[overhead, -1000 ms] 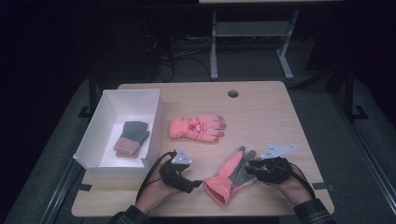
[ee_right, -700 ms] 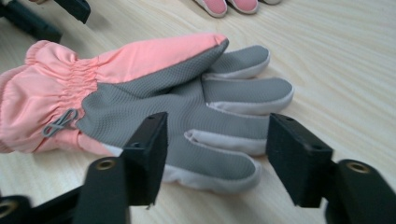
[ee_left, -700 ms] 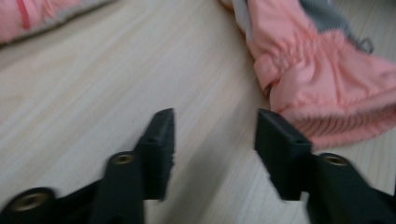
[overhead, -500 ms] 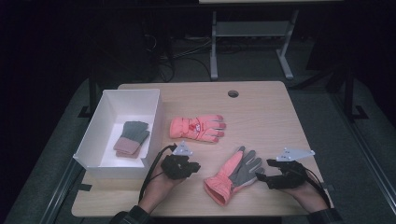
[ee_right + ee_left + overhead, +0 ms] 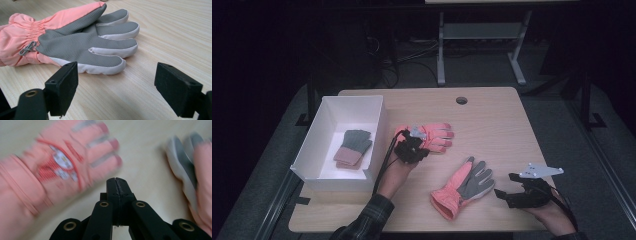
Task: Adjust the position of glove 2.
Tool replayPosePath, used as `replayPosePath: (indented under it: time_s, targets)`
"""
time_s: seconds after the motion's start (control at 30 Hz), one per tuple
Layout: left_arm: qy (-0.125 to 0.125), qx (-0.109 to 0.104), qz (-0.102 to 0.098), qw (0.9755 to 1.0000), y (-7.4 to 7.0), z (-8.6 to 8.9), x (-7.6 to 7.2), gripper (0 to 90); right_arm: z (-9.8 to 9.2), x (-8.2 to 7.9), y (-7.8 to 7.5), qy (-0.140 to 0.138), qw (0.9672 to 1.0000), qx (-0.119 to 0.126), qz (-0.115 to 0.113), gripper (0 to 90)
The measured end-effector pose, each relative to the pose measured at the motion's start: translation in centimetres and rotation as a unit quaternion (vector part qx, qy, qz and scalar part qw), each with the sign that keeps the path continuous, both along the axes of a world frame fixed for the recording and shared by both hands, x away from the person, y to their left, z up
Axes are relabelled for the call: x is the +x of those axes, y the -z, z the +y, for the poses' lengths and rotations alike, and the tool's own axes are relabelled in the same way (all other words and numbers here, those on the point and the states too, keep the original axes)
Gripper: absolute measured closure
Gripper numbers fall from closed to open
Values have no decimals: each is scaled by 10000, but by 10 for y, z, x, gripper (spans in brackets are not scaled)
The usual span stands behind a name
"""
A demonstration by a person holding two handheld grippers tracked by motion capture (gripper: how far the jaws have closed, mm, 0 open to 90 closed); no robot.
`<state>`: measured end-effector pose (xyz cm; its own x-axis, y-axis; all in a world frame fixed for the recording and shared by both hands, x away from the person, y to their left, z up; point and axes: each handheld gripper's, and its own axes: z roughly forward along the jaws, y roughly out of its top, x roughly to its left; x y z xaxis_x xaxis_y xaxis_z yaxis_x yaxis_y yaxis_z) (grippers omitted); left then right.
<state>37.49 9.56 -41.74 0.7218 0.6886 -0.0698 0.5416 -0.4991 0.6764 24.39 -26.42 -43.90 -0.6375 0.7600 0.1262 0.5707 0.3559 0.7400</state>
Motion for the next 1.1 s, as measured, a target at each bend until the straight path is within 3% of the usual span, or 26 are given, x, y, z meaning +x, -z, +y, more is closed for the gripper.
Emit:
replayPosePath:
  time_s: [0.13,0.33,0.53,0.6,0.63,0.87,1.0,1.07,1.1]
  targets:
    - [-261,-26,-92,9996,-6,-6,31,897,0,1,1,-8,10000,16,7,180]
    - [-538,306,-212,9979,-8,-9,76,897,0,1,3,-38,10000,22,37,178]
    - [-829,604,-281,9943,-4,-9,103,897,-4,2,5,-13,10000,57,54,177]
    - [-890,606,-252,9939,-3,-9,110,897,-5,2,5,-12,10000,51,51,178]
    - [-935,740,-219,9926,-2,-10,114,897,-4,2,5,-18,10000,49,57,176]
    - [-959,1034,55,9900,5,-12,116,897,-3,2,5,-74,10000,43,45,173]
    - [-959,930,210,9908,-1,-9,108,897,-4,1,4,-56,10000,54,41,173]
    - [-903,990,215,9907,-2,-9,104,898,-3,2,4,-68,10000,55,35,173]
    - [-839,1055,127,9908,-2,-9,103,897,-3,2,4,-80,10000,39,35,173]
